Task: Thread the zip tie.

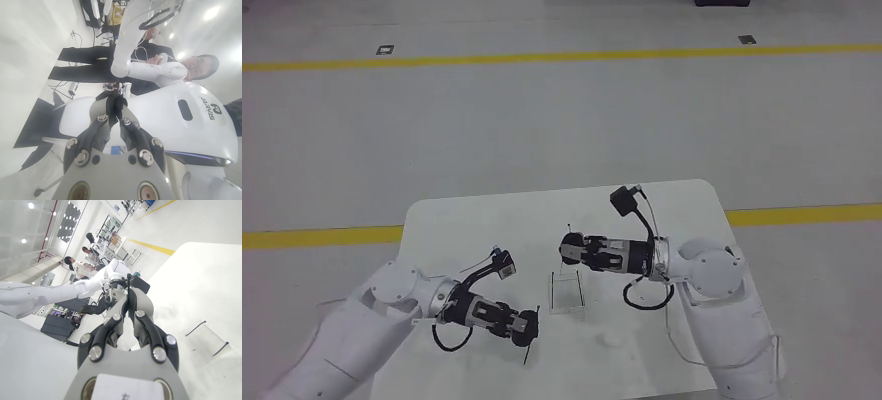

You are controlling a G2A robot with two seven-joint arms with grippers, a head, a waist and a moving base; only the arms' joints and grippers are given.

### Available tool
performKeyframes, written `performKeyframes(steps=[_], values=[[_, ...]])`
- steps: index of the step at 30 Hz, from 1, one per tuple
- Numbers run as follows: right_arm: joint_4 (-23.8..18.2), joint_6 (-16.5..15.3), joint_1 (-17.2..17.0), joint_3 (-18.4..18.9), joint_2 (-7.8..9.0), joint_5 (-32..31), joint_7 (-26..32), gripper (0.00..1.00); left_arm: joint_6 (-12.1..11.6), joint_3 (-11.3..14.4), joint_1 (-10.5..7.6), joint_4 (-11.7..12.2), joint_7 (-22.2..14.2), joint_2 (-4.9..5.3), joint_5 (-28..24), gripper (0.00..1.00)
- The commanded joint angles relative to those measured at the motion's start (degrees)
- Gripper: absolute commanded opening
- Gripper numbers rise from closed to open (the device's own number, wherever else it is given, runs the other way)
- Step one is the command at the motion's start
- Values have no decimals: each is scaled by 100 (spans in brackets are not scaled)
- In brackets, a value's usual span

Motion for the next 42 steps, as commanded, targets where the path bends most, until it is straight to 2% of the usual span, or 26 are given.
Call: performKeyframes(steps=[1,8,11,18,20,22,29,42], values=[[-33,0,2,-29,53,78,52,0,4,169,-117,40,0,-9,-148,0],[-132,0,40,-128,214,392,200,0,61,645,-451,201,0,-46,-719,0],[-147,0,51,-140,238,477,247,0,-35,749,-575,265,0,-48,-700,0],[-147,0,51,-140,238,477,247,0,-35,749,-575,265,0,-48,-700,0],[-147,0,51,-140,238,477,247,0,9,768,-514,204,120,-66,-857,0],[-148,0,58,-241,257,262,173,0,68,786,-521,209,37,-81,-929,0],[-126,0,193,-392,354,241,227,0,193,954,-630,201,0,-155,-1139,0],[-255,0,215,-381,567,583,428,0,170,1275,-834,432,0,-263,-1422,0]])
